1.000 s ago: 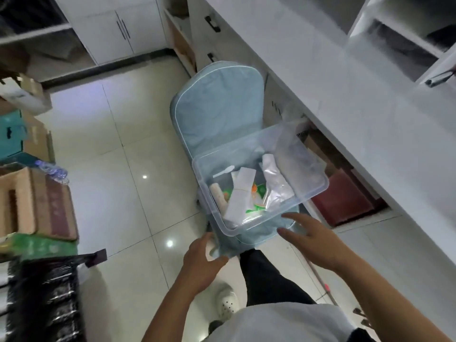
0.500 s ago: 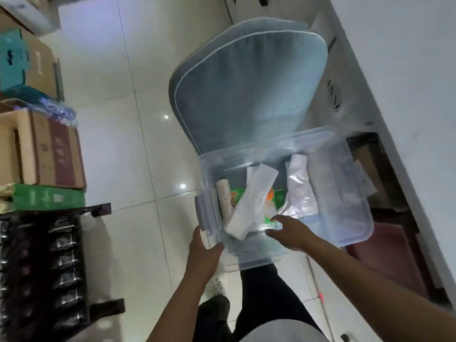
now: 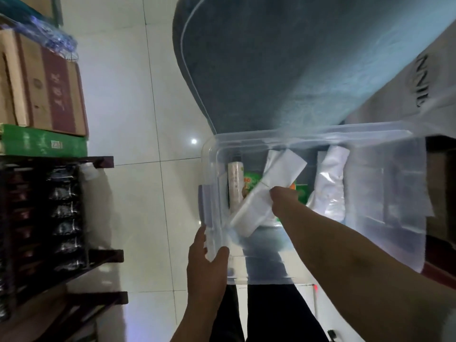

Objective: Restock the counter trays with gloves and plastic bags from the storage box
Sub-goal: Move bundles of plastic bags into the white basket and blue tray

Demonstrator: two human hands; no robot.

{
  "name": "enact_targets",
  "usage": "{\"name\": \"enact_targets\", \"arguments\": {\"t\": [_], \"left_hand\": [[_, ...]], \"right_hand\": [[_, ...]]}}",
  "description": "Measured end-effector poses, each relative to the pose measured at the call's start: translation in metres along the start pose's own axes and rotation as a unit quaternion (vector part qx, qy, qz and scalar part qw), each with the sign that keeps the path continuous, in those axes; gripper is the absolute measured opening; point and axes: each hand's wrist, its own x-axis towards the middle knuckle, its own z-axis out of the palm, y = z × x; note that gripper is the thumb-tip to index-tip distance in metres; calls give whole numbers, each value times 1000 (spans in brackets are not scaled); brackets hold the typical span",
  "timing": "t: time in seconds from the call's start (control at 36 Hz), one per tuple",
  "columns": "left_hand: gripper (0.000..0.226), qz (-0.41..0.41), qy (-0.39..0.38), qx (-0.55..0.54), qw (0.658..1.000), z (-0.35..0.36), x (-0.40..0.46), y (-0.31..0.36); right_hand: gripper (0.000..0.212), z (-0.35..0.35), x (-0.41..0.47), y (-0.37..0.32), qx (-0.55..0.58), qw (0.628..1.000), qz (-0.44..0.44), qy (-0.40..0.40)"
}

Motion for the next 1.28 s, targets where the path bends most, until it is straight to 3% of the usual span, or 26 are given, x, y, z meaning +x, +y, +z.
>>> {"name": "enact_targets", "arguments": {"t": [0.08, 0.14, 0.22, 0.28, 0.33, 0.36, 0.42, 0.5, 0.61, 0.69, 0.81, 0.92, 1.03, 1.28], "left_hand": [[61, 2, 0, -11, 1000, 1, 1, 2], [59, 12, -2, -7, 1000, 0, 1, 3], [59, 7, -6, -7, 1000, -2, 2, 4], [59, 1, -11, -6, 1000, -4, 2, 7], [59, -4, -24, -3, 1000, -9, 3, 9], [59, -5, -32, 1, 999, -12, 5, 10], [55, -8, -37, 9, 999, -17, 6, 14], [49, 24, 8, 47, 999, -22, 5, 24], [46, 155, 39, 92, 983, -21, -4, 43], [40, 185, -57, 110, 975, -15, -10, 62], [51, 177, -193, 180, 948, -1, -25, 86], [51, 176, -273, 180, 928, -3, -51, 103], [44, 215, -341, 112, 908, -20, -91, 106], [43, 330, -425, 95, 837, -34, -177, 63]], "right_hand": [[46, 3, -2, 3, -101, 992, -43, 64], [39, 6, -9, 9, -260, 955, -100, 100], [31, 2, -18, 6, -294, 945, -109, 90], [31, -1, -15, 8, -239, 958, -119, 102], [31, -5, -14, 6, 25, 995, -59, 71], [32, -6, -16, 3, 109, 991, -28, 70], [35, -12, -21, 5, 174, 982, -15, 67], [30, -29, -39, 11, 164, 984, -60, 37], [37, -59, -70, 25, 214, 972, -86, -36], [33, -81, -104, 36, 253, 954, -124, -105], [21, -109, -155, 48, 290, 924, -186, -162], [29, -136, -210, 59, 301, 899, -257, -185], [30, -160, -268, 81, 313, 870, -343, -165], [41, -173, -372, 186, 357, 808, -469, 2]]}}
